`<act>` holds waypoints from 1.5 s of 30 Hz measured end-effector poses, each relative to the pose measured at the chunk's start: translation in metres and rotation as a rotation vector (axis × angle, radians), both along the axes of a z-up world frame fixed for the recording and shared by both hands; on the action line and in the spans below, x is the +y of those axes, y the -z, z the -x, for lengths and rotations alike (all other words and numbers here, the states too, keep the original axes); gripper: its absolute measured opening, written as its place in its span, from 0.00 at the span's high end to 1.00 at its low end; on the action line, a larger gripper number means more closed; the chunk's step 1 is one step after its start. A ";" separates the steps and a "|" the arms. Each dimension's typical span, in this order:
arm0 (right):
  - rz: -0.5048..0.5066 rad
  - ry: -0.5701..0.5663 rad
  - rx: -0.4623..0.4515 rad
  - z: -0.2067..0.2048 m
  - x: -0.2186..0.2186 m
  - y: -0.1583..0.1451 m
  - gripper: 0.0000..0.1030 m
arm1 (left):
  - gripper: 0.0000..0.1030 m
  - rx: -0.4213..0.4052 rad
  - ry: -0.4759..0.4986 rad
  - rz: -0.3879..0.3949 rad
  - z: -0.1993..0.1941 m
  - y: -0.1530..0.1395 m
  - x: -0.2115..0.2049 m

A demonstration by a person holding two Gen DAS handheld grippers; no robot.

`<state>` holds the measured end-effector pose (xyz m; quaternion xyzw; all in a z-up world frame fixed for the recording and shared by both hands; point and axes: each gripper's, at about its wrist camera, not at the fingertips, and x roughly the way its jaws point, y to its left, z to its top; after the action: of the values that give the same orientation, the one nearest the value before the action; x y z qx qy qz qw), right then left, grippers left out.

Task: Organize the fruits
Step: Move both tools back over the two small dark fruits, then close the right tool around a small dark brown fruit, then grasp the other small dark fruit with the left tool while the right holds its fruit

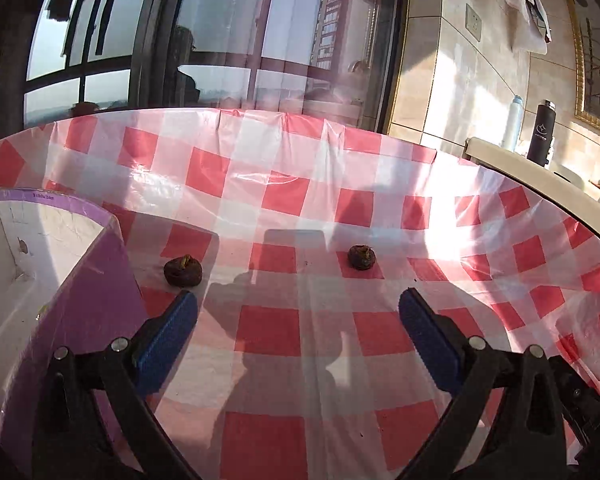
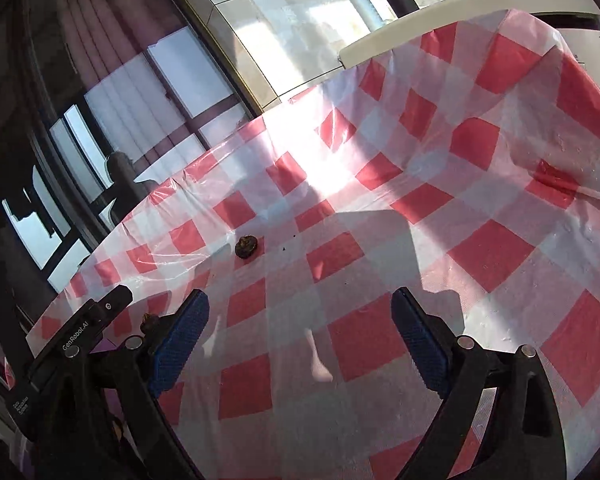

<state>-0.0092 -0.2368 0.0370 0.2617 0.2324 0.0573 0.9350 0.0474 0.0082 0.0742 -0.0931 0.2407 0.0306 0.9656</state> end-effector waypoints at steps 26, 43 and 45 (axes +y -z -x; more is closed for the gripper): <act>0.604 -0.534 0.251 -0.263 0.167 0.015 0.39 | 0.02 0.138 0.063 0.245 -0.069 0.051 0.043; 0.252 -0.321 0.210 -0.142 0.057 0.006 0.63 | 0.02 0.169 0.045 0.221 -0.075 0.051 0.041; 0.148 -0.292 0.204 -0.142 0.041 0.007 0.63 | 0.02 0.192 0.024 0.197 -0.079 0.052 0.041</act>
<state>0.1329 -0.1962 0.0295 0.1601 0.3650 0.1485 0.9050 0.1267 0.0490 0.0227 -0.1814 0.3349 0.0038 0.9246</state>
